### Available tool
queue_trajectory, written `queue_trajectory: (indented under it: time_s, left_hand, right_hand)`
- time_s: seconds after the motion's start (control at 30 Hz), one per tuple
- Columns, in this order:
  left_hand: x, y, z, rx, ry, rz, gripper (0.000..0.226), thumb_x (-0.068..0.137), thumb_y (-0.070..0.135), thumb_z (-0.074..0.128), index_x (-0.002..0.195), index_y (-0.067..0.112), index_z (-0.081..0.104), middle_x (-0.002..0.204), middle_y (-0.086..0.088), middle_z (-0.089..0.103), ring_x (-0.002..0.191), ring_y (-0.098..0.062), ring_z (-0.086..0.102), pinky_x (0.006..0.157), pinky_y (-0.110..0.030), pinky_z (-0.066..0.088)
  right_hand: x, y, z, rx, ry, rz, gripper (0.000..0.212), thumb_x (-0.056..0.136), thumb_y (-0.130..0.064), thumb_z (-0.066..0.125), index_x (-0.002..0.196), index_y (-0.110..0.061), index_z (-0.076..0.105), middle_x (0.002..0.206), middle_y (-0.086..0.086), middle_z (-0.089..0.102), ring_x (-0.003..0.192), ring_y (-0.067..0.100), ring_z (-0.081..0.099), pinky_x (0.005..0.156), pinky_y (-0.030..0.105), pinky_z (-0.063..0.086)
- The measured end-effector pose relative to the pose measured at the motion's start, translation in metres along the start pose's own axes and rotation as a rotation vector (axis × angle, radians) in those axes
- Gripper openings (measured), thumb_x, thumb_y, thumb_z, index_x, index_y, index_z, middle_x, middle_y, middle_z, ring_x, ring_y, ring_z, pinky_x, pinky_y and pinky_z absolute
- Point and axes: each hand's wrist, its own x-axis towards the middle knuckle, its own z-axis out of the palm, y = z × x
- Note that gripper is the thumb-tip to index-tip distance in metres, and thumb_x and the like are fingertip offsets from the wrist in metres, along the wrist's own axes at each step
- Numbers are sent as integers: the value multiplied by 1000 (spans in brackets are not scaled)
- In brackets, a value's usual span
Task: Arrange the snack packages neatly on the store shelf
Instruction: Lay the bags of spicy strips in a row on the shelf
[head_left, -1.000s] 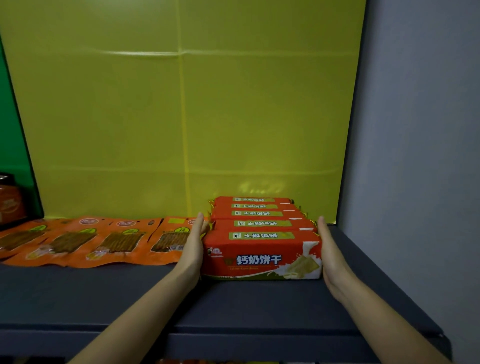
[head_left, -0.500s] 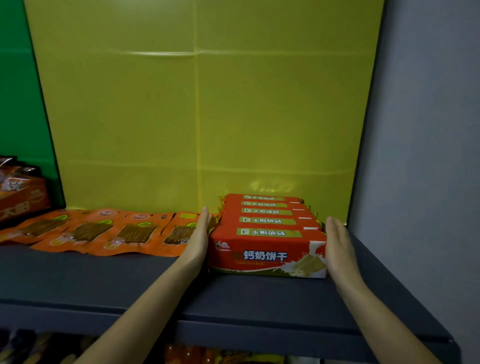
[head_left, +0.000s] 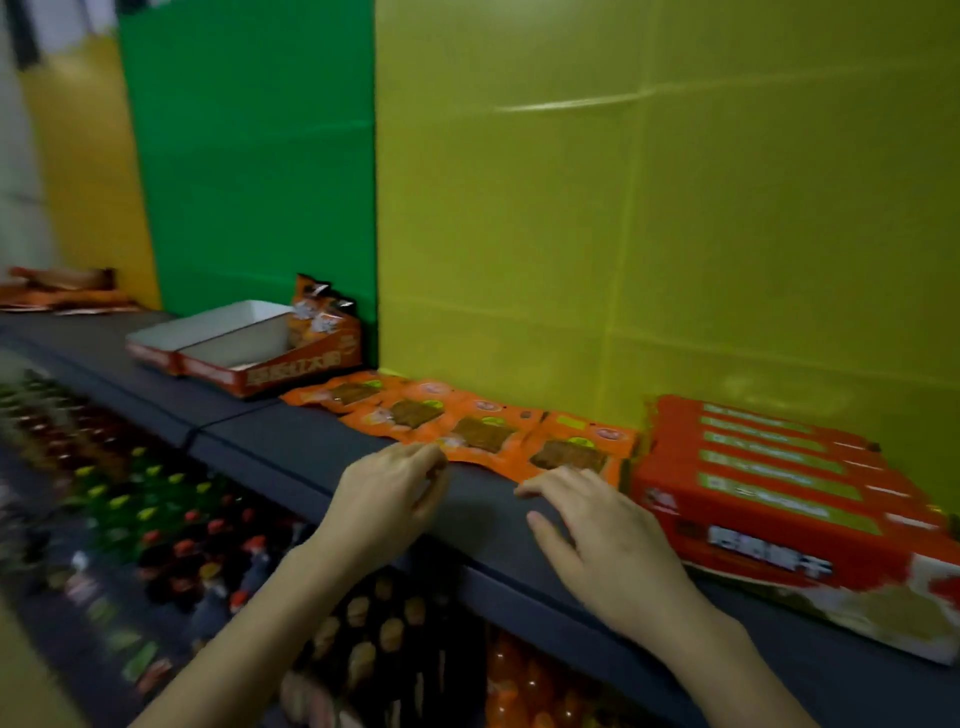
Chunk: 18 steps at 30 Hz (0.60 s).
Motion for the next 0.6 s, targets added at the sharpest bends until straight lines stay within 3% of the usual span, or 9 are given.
queue_trajectory:
  time_s: [0.2,0.33,0.43,0.53,0.6]
  left_hand:
    - [-58,-103,-39,232,-81,-150,40,81,43,29,73,18,60,69,5,64,65,-19,64,48,-27,42]
    - [-94,-171,-73,288,-45,-205,53,78,50,24,81,16,64,77,0,67,72,-24,64,53,-31,48]
    - [-118,-219,-103,375,-26,-207,41,85,46,38,81,16,64,76,1,66,72,-23,65,52,-29,46]
    - [-137,-273,-131,400,-101,-257,31,94,42,40,101,19,58,98,4,61,93,-18,60,64,-27,39]
    - [-145,-309,-150,417,-119,-299,30,95,43,40,101,20,57,100,4,61,92,-17,59,64,-26,38]
  right_hand:
    - [61,-78,71,108,-125,-144,32,97,-32,39,128,-32,46,129,-19,49,123,4,42,94,23,39]
    - [103,-145,105,141,-152,-235,33,97,-34,38,130,-32,46,130,-16,49,123,7,43,94,26,41]
    - [136,-201,131,160,-164,-292,33,98,-33,37,130,-31,46,131,-15,49,123,8,43,92,27,42]
    - [170,-257,156,158,-176,-332,33,98,-33,37,130,-30,46,130,-13,51,122,11,44,89,30,43]
    - [194,-290,172,157,-183,-343,33,98,-33,38,129,-30,47,129,-11,52,121,13,45,88,33,43]
